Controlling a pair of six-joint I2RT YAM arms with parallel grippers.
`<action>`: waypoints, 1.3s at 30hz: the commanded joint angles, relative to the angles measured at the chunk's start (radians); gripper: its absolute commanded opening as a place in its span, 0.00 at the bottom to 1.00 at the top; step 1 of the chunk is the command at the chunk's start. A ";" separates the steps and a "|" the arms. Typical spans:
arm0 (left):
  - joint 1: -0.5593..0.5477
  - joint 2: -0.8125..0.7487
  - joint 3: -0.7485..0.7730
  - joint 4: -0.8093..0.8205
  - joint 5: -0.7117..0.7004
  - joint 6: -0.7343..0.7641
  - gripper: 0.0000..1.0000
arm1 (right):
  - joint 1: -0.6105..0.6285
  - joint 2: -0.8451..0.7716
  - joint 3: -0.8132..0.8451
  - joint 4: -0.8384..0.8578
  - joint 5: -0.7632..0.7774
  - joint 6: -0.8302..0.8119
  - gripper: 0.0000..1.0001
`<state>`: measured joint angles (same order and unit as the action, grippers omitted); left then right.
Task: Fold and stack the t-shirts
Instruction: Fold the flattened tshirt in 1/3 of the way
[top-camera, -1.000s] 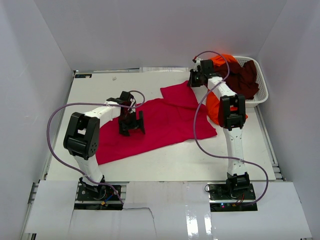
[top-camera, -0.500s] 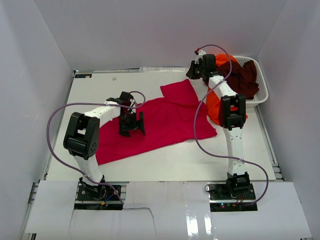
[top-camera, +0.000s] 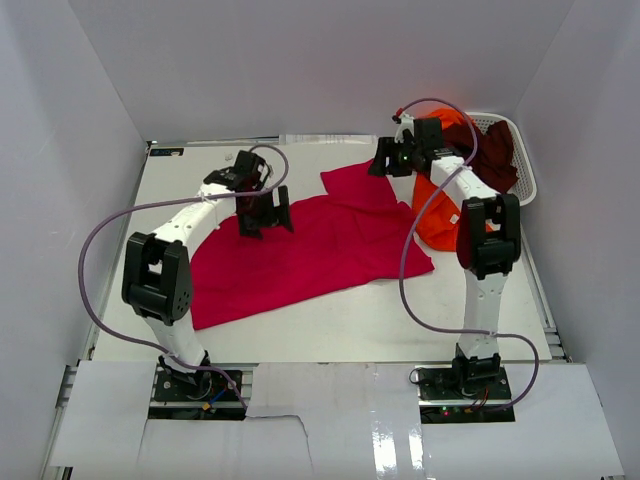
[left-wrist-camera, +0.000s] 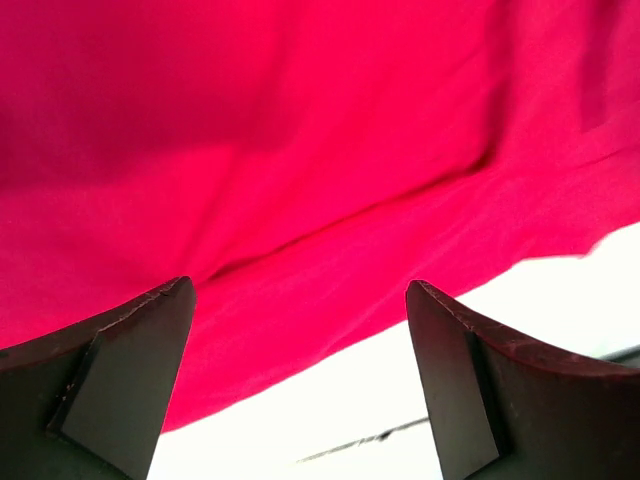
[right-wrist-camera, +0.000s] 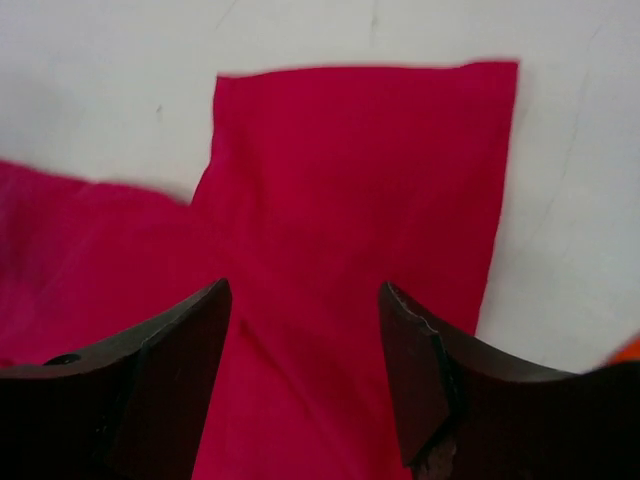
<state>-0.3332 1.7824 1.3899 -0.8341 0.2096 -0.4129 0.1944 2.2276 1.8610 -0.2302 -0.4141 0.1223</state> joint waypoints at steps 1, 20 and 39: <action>0.005 -0.087 0.109 0.006 -0.082 -0.033 0.98 | 0.034 -0.208 -0.208 -0.067 -0.002 -0.052 0.67; 0.003 -0.054 -0.118 0.015 -0.137 -0.067 0.98 | 0.140 -0.608 -0.780 -0.225 0.379 0.042 0.72; 0.003 0.044 -0.081 0.020 -0.228 -0.037 0.98 | 0.197 -0.451 -0.803 -0.303 0.529 0.071 0.72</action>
<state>-0.3302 1.8179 1.2709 -0.8291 0.0105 -0.4671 0.3721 1.7454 1.0744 -0.4747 0.0822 0.1589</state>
